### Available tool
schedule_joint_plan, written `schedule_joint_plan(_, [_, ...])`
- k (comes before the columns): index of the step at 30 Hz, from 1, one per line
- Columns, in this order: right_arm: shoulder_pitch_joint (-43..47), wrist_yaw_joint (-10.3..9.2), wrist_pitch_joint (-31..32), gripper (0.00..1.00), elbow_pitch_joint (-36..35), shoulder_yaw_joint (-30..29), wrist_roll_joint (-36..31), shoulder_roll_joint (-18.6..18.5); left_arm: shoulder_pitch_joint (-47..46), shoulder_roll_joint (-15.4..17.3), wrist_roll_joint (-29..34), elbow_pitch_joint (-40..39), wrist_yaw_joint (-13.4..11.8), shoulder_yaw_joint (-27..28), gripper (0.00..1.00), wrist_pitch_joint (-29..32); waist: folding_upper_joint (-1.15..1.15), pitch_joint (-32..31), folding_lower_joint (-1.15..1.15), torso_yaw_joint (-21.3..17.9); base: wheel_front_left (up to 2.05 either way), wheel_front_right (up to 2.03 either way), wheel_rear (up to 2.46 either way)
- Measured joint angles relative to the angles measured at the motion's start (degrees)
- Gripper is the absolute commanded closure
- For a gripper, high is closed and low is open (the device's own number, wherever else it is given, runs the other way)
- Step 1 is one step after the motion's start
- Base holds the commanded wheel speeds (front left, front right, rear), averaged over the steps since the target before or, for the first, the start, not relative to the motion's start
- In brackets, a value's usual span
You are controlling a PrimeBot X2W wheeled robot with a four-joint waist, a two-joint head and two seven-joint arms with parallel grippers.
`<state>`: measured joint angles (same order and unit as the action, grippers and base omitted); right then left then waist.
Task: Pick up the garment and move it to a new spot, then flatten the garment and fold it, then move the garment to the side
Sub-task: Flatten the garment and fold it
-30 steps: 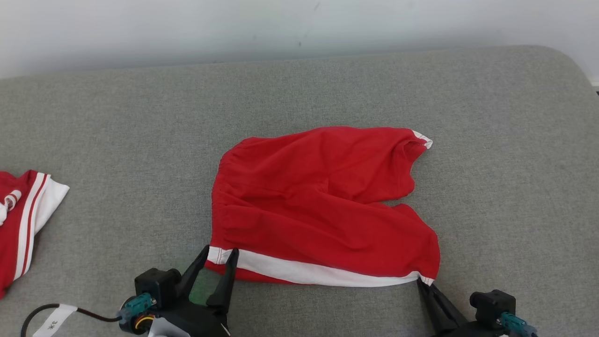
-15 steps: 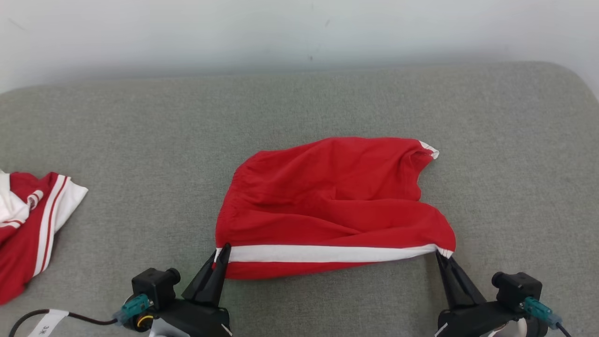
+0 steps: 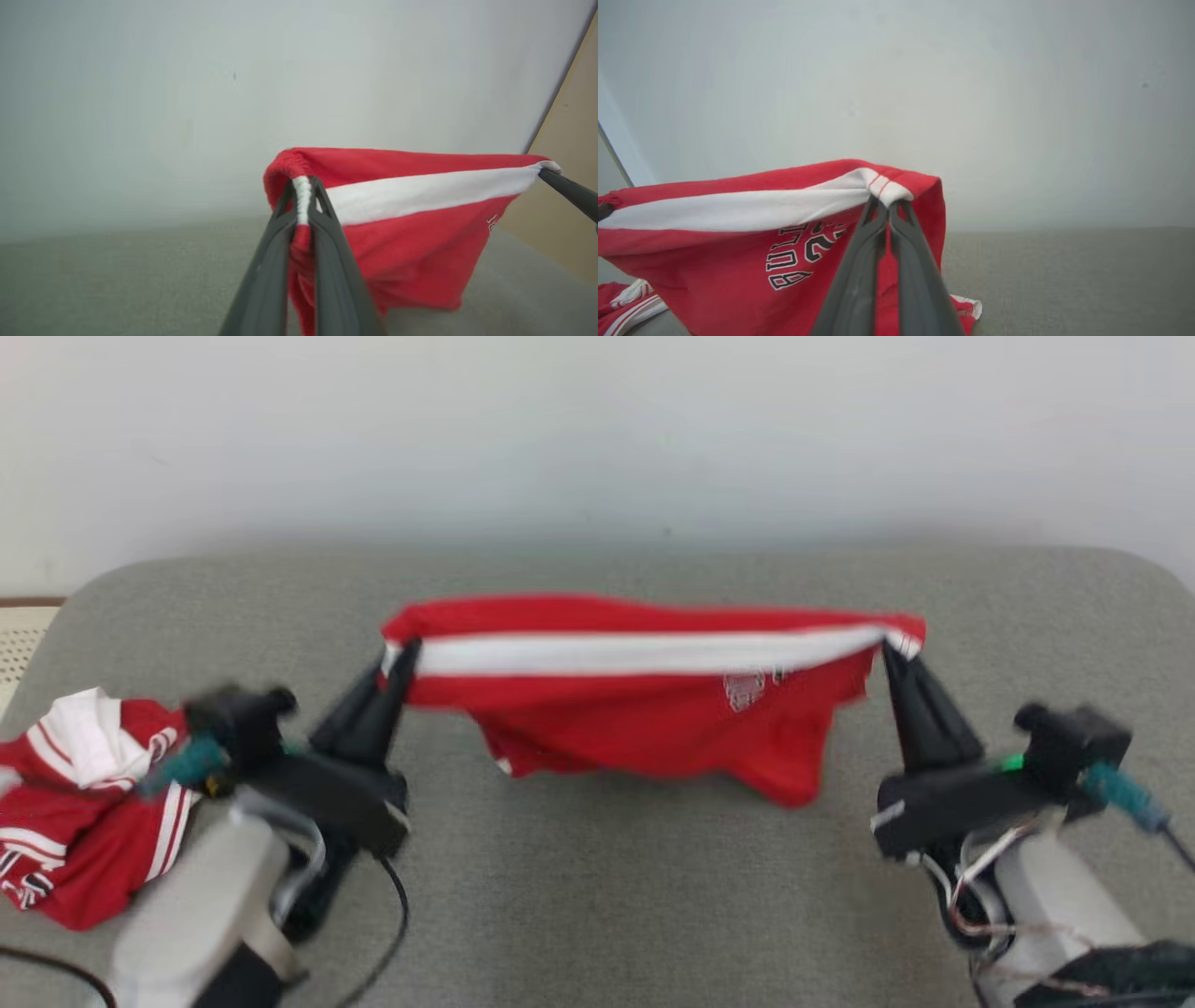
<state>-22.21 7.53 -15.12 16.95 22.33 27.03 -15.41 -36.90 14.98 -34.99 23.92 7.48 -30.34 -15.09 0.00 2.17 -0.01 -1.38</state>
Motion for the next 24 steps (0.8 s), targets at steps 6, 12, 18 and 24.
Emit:
schedule_joint_plan(6, [-11.92, 0.00, 0.00, 1.00, 1.13, 1.70, 0.66, -2.68, -14.52, 3.47, -7.88, 4.98, 0.04, -3.71, 1.00, 3.14, 0.00, -1.22, 0.00, 1.76, 0.00, 0.00, 0.00])
schedule_joint_plan(12, [-23.48, 0.02, 0.02, 1.00, 5.17, 2.59, -0.37, -3.70, -26.18, 5.48, -10.26, 10.06, 0.08, -6.66, 1.00, 5.30, 0.00, -0.13, 0.00, 1.88, 0.00, 0.00, 0.00])
schedule_joint_plan(18, [-36.45, 0.02, 0.01, 1.00, 12.14, 3.92, -2.03, -4.26, -36.69, 6.11, -10.34, 13.06, 0.08, -11.03, 1.00, 4.92, 0.00, 4.28, 0.01, 1.55, 0.00, 0.00, 0.00])
schedule_joint_plan(24, [-48.74, 0.01, 0.00, 1.00, 19.63, 6.61, -3.75, -3.99, -44.99, 5.11, -10.81, 16.70, 0.05, -13.16, 1.00, 3.61, 0.00, 10.59, 0.02, 1.09, 0.00, 0.00, 0.00])
